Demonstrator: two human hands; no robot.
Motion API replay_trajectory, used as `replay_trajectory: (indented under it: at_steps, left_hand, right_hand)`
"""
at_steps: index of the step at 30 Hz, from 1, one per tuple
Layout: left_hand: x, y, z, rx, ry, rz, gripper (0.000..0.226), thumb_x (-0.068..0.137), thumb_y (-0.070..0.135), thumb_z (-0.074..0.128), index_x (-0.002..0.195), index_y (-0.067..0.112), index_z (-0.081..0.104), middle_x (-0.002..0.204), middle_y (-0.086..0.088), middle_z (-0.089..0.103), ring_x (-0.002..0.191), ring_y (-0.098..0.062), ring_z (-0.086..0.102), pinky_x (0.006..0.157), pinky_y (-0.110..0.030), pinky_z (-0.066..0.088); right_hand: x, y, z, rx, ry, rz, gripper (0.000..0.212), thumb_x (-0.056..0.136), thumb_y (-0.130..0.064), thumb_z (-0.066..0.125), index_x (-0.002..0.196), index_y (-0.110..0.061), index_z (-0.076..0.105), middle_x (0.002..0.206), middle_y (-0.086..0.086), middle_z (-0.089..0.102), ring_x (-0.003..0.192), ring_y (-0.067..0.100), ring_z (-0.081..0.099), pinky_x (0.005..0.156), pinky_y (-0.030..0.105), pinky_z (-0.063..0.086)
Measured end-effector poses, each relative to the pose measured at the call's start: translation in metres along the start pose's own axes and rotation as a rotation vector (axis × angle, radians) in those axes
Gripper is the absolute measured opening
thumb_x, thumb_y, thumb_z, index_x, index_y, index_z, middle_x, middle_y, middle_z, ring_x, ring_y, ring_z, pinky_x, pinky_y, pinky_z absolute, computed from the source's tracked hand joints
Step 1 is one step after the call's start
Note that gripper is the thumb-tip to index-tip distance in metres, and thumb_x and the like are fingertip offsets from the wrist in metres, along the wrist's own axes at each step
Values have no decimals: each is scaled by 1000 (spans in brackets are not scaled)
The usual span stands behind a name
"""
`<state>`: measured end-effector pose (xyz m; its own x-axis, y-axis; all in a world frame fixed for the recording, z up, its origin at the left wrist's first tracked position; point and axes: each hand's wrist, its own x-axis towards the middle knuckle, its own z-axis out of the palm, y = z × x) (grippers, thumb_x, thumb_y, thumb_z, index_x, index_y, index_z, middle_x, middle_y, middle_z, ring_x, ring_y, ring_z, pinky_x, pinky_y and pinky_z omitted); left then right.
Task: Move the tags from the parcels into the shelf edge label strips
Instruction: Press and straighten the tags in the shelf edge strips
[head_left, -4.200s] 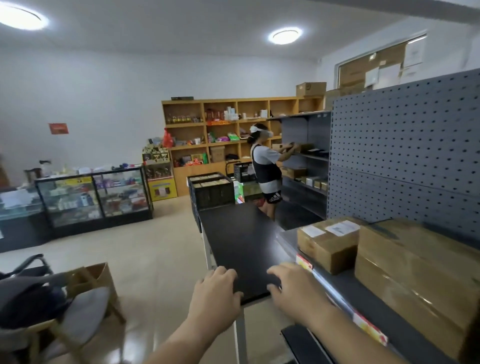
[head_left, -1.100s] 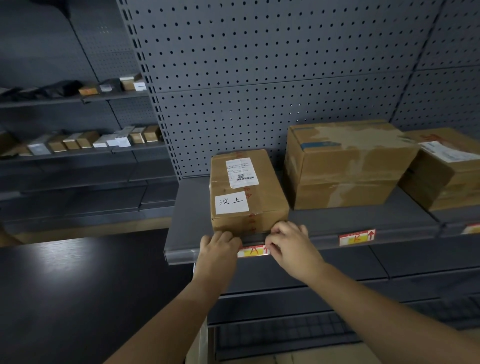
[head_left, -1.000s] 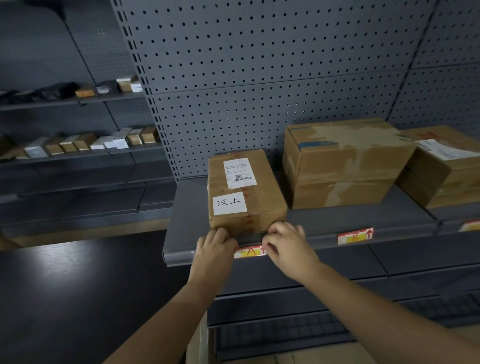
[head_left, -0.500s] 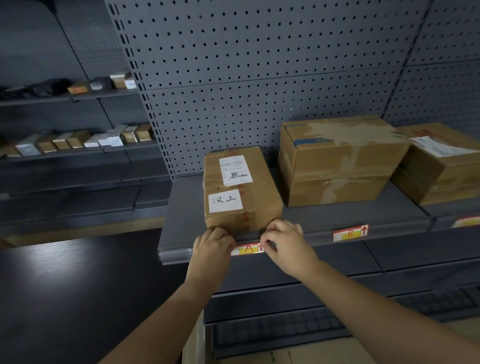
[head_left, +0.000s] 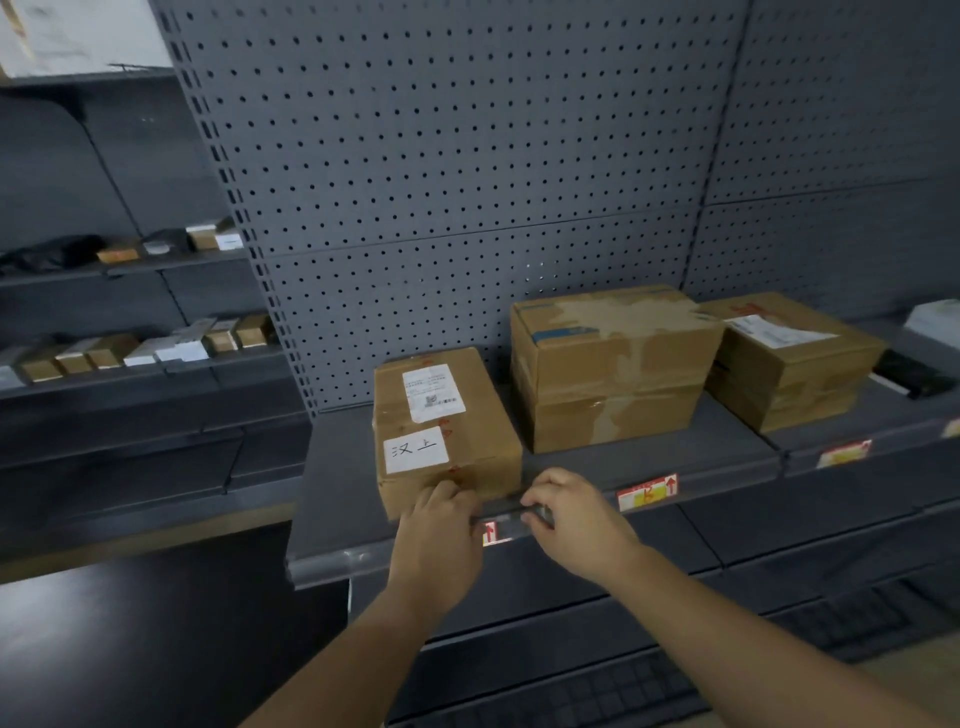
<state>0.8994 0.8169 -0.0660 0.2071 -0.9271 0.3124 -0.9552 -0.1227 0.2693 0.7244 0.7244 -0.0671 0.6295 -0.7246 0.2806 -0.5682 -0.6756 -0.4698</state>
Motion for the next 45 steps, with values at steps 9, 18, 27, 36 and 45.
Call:
replay_trajectory:
  at_steps: [9, 18, 27, 36, 45]
  left_hand:
    - [29, 80, 36, -63, -4, 167, 11, 91, 28, 55, 99, 26, 62, 99, 6, 53, 95, -14, 50, 79, -27, 41]
    - [59, 154, 86, -16, -42, 23, 13, 93, 31, 55, 103, 30, 63, 106, 8, 54, 102, -14, 50, 82, -31, 42]
    - [65, 183, 101, 111, -39, -124, 17, 90, 29, 60, 104, 32, 68, 106, 8, 58, 102, -18, 54, 84, -37, 44]
    - [65, 183, 108, 101, -33, -151, 16, 92, 32, 59, 106, 34, 66, 113, 11, 53, 108, -14, 49, 91, -35, 34]
    - [77, 177, 119, 214, -67, 11, 18, 81, 16, 70, 93, 28, 66, 97, 7, 51, 88, -14, 53, 80, -31, 42]
  right_hand:
    - [-33, 73, -66, -169, -4, 165, 19, 96, -30, 59, 107, -22, 73, 111, -8, 58, 100, 12, 59, 91, 30, 49]
    - [-30, 169, -100, -153, -38, 58, 15, 92, -28, 63, 99, -24, 75, 103, -6, 63, 94, 17, 61, 85, 37, 51]
    - [-12, 204, -100, -131, -78, -100, 19, 96, -30, 57, 108, -25, 72, 112, -7, 64, 108, 16, 54, 94, 37, 37]
    - [-18, 217, -89, -139, 13, -214, 7, 86, -20, 73, 87, -22, 79, 91, -5, 67, 91, 22, 59, 80, 37, 45]
    - [-15, 227, -83, -186, 17, -299, 9, 91, -17, 66, 81, -18, 68, 95, -3, 59, 94, 21, 55, 82, 37, 43]
